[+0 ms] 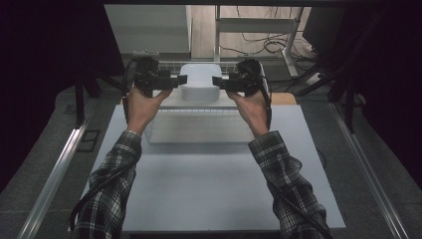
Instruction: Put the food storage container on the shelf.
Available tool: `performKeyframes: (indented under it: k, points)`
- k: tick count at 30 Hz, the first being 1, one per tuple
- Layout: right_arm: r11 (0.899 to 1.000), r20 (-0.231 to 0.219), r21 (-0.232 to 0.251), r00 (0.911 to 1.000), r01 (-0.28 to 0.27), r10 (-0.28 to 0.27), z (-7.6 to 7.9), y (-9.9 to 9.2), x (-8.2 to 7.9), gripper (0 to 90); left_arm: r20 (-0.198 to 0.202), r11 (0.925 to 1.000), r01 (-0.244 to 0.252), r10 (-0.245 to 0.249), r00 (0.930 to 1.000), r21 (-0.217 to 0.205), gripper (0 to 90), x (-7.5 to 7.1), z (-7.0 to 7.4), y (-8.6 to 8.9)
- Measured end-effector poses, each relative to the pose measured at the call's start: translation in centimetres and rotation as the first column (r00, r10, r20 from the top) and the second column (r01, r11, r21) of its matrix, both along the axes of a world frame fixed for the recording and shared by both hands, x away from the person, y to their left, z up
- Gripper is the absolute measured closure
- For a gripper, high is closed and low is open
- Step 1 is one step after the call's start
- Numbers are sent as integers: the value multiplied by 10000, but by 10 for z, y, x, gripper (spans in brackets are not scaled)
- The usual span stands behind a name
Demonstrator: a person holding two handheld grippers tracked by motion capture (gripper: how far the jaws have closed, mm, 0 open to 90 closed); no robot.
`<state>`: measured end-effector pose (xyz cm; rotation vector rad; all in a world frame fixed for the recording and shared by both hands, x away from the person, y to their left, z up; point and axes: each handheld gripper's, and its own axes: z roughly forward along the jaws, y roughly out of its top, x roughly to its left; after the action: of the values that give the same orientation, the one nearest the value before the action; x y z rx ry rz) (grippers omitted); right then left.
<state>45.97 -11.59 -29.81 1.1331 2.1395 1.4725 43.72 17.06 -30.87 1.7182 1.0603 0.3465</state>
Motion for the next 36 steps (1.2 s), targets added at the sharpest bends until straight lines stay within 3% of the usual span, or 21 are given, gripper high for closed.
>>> performKeyframes:
  k: [3,8,18,36]
  points:
    - [9996,50,-70,9996,-272,272,-5,-2,-5,148,29,9994,345,-345,9994,92,162,-7,-3,-3]
    - [9971,178,-575,9985,-503,514,-13,-3,-16,62,204,9970,724,-730,9971,256,90,-19,-7,-5]
    - [9906,318,-1030,9951,-902,939,-23,-3,-31,24,512,9908,1058,-1104,9926,848,51,-37,-21,-7]
    - [9783,377,-1648,9903,-1257,1336,-42,-12,-54,20,558,9872,1333,-1385,9888,876,42,-65,-48,-6]
